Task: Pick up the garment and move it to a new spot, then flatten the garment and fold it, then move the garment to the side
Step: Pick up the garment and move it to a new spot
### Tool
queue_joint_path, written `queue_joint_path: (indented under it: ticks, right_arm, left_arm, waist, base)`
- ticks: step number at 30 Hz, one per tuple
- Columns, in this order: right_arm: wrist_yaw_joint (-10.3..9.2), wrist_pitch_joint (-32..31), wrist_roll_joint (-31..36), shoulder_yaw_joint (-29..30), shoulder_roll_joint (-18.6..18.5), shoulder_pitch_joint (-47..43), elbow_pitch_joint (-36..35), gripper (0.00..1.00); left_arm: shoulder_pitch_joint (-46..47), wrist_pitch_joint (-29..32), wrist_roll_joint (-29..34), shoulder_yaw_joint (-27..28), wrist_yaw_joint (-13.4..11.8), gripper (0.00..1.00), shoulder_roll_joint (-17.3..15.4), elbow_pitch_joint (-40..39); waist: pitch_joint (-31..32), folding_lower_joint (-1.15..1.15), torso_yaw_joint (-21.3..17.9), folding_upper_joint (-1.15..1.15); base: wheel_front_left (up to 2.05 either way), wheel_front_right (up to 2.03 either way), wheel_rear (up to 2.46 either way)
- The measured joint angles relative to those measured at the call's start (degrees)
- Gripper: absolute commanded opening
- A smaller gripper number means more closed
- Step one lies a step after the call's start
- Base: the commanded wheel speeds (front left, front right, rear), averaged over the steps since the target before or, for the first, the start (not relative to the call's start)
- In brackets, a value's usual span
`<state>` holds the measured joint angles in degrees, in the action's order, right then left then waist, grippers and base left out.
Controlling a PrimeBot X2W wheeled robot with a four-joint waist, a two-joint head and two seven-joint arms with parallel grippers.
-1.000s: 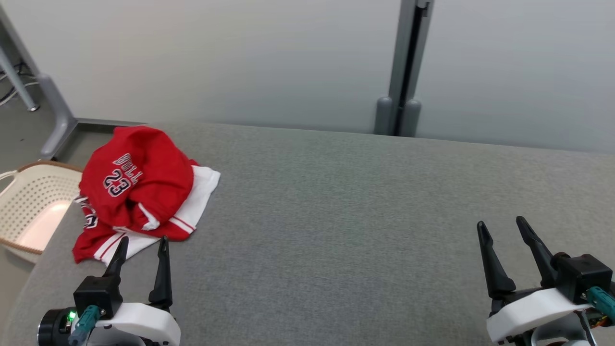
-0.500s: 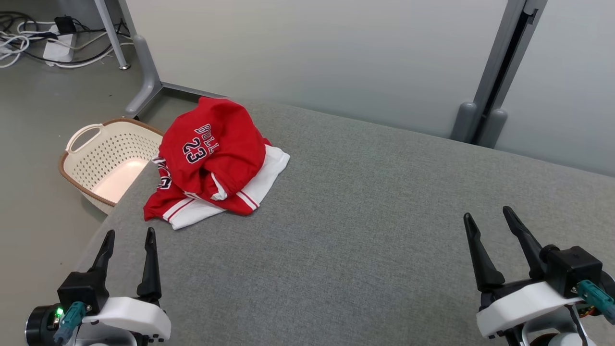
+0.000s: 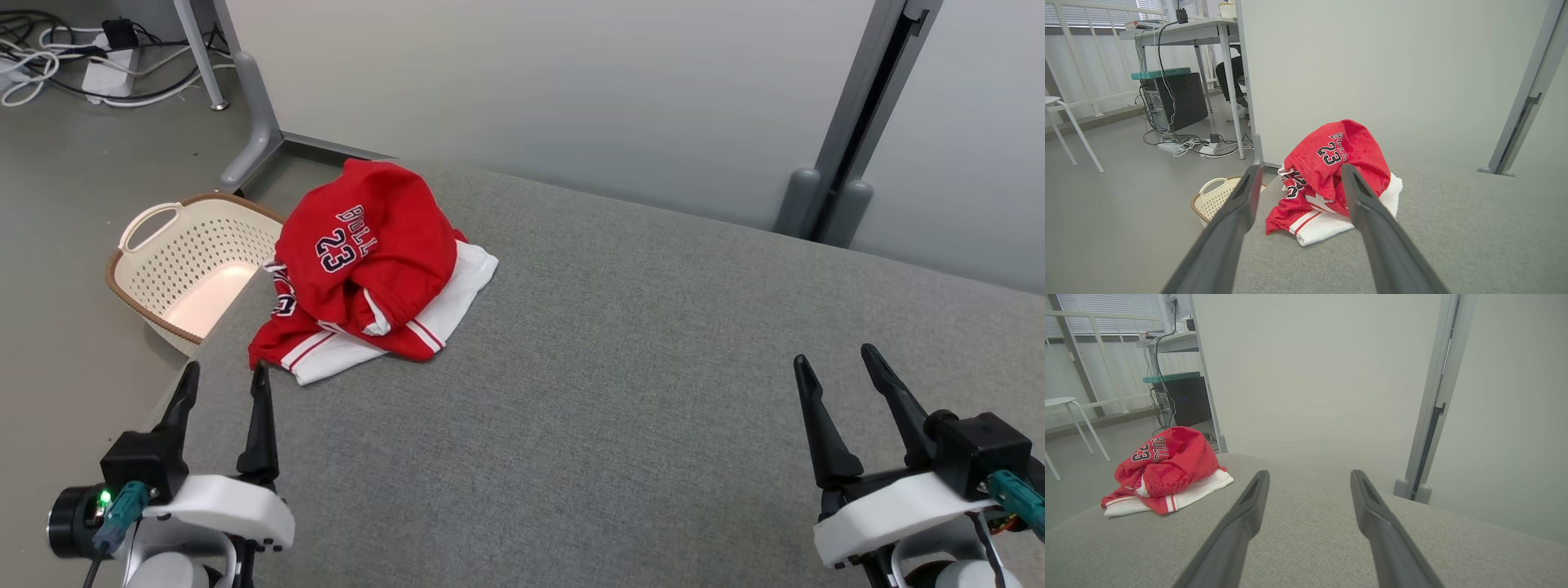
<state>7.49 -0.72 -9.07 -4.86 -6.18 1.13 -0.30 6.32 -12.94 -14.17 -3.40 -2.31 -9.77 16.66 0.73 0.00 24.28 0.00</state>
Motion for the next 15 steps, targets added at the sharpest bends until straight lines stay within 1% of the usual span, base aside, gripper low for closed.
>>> queue_joint_path:
  ticks: [3,5,8,11,15]
  right_arm:
    - [0.0,-0.9,0.01,0.07,-0.08,0.21,-0.57,1.0]
    - [0.0,-1.72,0.16,0.03,-0.35,0.83,-1.49,1.0]
    - [0.0,-2.93,0.33,0.18,-1.22,2.96,-2.91,1.0]
    - [0.0,-4.02,0.68,0.37,-2.3,4.52,-4.34,1.0]
    - [0.0,-5.19,0.81,0.56,-3.47,7.16,-6.01,1.0]
  left_arm:
    - [2.49,0.89,-0.21,-0.59,0.42,1.0,0.37,0.86]
    - [4.94,1.14,-0.96,-0.52,1.12,1.0,0.33,1.98]
    - [9.94,1.22,-2.07,-0.2,1.83,1.0,0.27,5.1]
    - [15.72,1.08,-3.14,0.4,2.8,1.0,-0.03,9.29]
    - [23.56,1.18,-4.04,1.14,3.9,1.0,-1.57,16.9]
  waist:
    - [-1.02,0.0,-0.48,0.0]
    - [-2.23,0.0,-0.98,0.0]
    - [-4.83,0.0,-2.0,0.0]
    - [-7.89,0.0,-3.27,0.0]
    - [-12.37,0.0,-5.23,0.0]
  base:
    - [0.0,0.0,0.0]
    - [0.0,0.0,0.0]
    - [0.0,0.0,0.0]
    - [0.0,0.0,0.0]
    - [0.0,0.0,0.0]
